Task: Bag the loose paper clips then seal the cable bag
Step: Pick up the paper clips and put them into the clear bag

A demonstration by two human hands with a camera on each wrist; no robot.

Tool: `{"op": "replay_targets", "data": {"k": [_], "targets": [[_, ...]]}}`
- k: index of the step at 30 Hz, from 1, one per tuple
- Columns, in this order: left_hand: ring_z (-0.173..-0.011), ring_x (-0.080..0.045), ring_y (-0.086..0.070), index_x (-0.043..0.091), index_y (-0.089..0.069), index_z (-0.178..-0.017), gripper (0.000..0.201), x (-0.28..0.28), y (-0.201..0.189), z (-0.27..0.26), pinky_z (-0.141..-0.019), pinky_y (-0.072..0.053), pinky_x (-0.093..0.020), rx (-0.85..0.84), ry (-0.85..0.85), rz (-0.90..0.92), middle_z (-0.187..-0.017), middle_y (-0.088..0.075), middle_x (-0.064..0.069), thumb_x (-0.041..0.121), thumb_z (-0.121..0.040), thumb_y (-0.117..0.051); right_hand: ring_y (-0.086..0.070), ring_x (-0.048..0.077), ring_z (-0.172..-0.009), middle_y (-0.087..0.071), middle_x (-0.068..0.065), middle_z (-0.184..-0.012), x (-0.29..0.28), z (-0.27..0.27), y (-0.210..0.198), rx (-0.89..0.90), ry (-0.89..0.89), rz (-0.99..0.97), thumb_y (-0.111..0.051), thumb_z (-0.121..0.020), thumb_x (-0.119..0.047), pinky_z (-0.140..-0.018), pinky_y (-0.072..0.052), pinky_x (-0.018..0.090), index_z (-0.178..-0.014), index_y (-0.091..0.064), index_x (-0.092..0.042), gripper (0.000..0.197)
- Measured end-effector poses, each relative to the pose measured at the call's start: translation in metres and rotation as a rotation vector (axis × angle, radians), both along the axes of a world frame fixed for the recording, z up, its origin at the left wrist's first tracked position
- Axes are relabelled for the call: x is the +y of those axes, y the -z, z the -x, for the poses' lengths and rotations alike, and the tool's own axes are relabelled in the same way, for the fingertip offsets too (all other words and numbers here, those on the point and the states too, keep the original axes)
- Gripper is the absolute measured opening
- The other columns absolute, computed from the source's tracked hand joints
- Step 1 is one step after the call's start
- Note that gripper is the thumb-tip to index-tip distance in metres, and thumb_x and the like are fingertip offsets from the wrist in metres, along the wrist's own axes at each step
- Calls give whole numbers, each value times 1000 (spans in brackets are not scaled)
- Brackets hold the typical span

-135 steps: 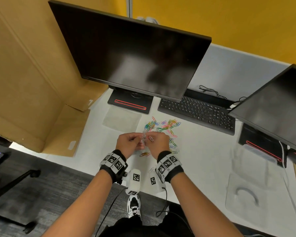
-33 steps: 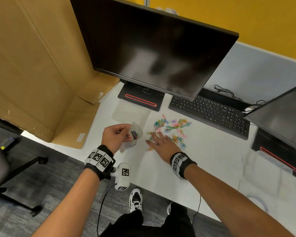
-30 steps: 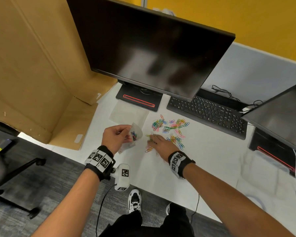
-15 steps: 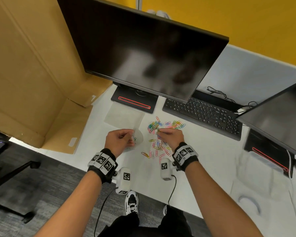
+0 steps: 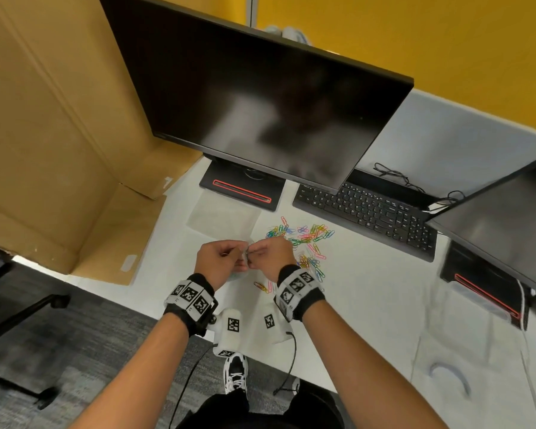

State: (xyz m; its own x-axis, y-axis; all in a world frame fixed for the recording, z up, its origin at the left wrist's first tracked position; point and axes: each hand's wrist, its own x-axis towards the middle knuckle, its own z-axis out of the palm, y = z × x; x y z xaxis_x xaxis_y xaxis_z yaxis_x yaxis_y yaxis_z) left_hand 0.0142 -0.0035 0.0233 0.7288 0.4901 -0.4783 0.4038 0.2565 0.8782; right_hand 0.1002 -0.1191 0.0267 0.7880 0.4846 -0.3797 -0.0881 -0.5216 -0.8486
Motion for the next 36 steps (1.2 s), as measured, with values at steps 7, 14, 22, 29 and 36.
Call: {"op": "replay_targets", "data": {"k": [7, 14, 22, 29, 36], "targets": [[-66, -31, -69, 12, -77, -91, 12, 9, -6, 5, -72, -62, -40, -2, -17, -10, -75, -71, -17, 9, -93, -65, -69, 26, -81, -72, 13, -92, -23, -17, -4, 131, -60, -141, -56, -85, 10, -72, -59, 31, -94, -74, -1, 23], [-56, -19, -68, 4, -74, -101, 14, 17, -17, 12, -58, -60, -26, -42, -60, -4, -74, -69, -14, 4, -93, -62, -14, 22, -147, -9, 5, -161, -49, 13, 61, -424, -603, 438, -37, -101, -32, -120, -11, 38, -151, -21, -23, 53], [-64, -24, -70, 12, -77, -93, 14, 21, -17, 19, -67, -63, -35, -43, -62, -42, -79, -72, -15, 5, -92, -65, -11, 35, -146, -9, 9, -160, -95, 31, 90, -952, -920, 645, -31, -99, -29, -116, -3, 54, -152, -16, -14, 56], [-64, -16, -65, 7, -76, -98, 18, 32, -42, 32, -62, -62, -31, -127, -40, -96, -83, -72, -14, 0, -93, -60, 5, 40, -146, 11, 8, -160, -111, -2, 73, -783, -901, 781, -39, -92, 4, -119, -13, 51, -153, -1, -21, 76], [-60, -22, -66, 3, -75, -101, 15, 6, -50, 19, -60, -60, -27, -152, 20, -40, -69, -68, -11, 4, -93, -63, -51, 29, -119, -51, 13, -131, -104, -36, 62, -758, -842, 719, -48, -90, 5, -98, -46, 36, -124, -57, -4, 36]]}}
